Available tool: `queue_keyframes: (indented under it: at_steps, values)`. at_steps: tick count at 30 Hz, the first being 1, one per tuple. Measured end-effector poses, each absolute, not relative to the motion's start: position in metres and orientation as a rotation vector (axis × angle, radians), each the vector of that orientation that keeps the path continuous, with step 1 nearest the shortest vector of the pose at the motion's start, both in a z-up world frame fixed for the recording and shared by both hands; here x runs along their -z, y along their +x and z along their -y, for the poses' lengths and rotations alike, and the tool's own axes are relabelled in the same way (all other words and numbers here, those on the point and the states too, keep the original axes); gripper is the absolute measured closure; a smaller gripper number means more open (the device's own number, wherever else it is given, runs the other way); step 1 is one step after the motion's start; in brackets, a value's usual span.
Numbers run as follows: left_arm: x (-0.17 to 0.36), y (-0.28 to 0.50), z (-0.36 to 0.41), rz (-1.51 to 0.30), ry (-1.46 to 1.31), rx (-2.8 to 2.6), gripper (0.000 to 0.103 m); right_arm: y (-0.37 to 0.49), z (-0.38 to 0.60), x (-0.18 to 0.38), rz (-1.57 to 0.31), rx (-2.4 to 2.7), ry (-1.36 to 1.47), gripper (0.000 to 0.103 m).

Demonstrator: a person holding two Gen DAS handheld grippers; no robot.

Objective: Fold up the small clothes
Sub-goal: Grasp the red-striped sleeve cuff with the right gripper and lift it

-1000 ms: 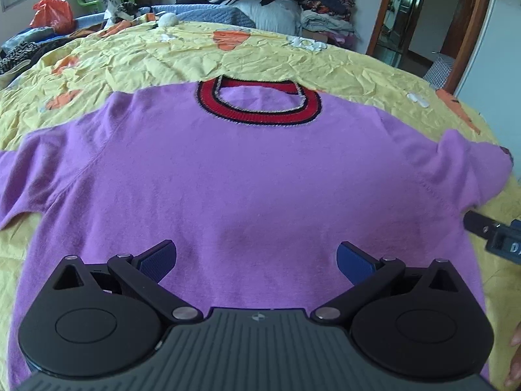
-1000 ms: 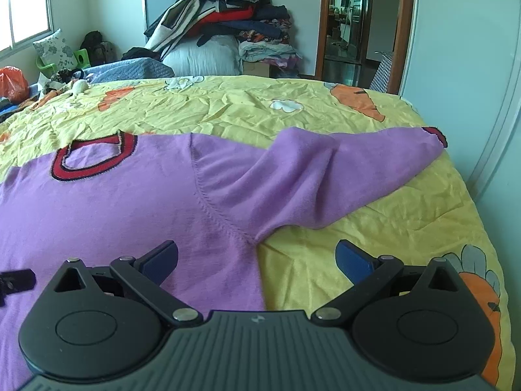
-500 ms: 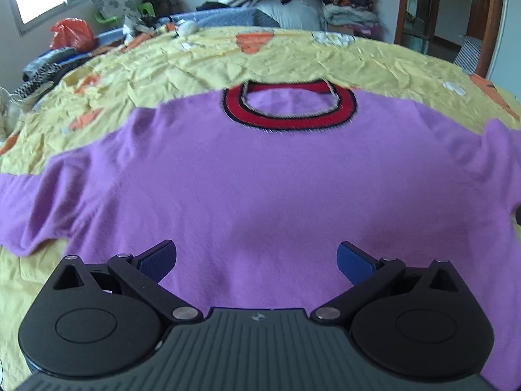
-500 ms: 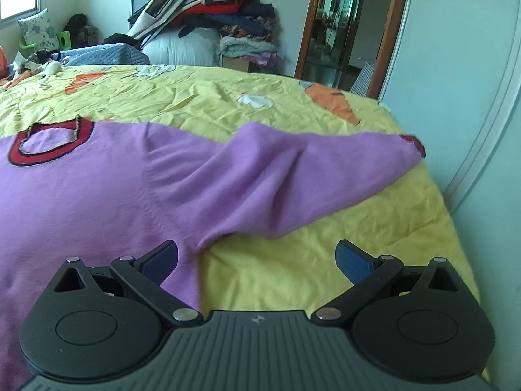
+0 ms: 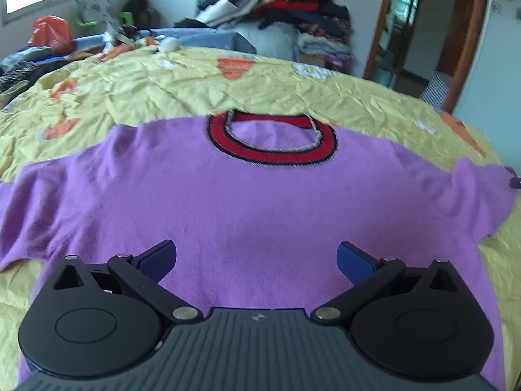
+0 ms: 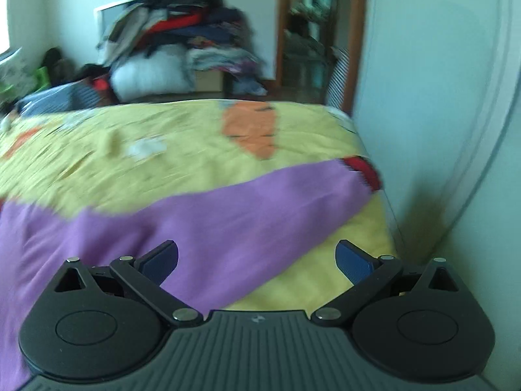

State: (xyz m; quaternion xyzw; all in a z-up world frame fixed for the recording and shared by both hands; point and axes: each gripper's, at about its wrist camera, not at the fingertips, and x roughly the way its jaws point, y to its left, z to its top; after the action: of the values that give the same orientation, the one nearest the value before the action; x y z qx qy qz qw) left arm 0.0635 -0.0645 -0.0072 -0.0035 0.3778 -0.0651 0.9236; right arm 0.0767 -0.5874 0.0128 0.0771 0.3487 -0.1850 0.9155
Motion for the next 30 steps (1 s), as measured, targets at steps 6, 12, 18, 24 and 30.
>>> queue_keyframes:
  at_steps: [6,12,18,24,30]
  values:
    - [0.014,0.071,0.061,-0.734,0.081,0.054,0.0,0.103,0.682,0.005,-0.729,0.339,0.514,0.0]
    - [0.032,0.094,0.047,-0.759,0.053,0.008,0.0,0.118,0.718,0.016,-0.698,0.34,0.653,0.0]
    - [0.049,0.103,0.042,-0.777,0.033,0.024,0.0,0.137,0.727,0.019,-0.708,0.381,0.604,0.035]
    - [0.054,0.107,0.039,-0.776,0.022,0.04,0.0,0.139,0.731,0.019,-0.723,0.436,0.556,0.092]
    - [0.053,0.109,0.037,-0.792,0.012,0.053,0.0,0.122,0.711,0.004,-0.672,0.419,0.519,0.095]
